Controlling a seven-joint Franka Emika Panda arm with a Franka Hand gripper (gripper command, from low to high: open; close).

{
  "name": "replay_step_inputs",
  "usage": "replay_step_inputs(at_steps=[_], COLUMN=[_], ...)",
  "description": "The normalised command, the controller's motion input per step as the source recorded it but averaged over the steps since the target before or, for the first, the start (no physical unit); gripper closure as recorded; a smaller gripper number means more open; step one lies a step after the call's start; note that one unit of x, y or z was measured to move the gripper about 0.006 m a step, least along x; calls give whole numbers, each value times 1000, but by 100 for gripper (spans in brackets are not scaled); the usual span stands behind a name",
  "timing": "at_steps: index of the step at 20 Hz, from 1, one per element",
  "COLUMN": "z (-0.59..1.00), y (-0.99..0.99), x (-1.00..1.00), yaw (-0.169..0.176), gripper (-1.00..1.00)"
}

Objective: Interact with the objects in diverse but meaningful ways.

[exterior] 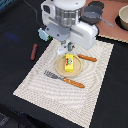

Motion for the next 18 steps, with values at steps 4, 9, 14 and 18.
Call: replay_step_inputs(at_steps=[4,9,14,18], z=[-111,-109,-14,178], y=[-477,-429,-350,-23], x=[-768,-795,-841,-830], yaw=[-22,-33,-13,97], gripper=[100,100,100,100])
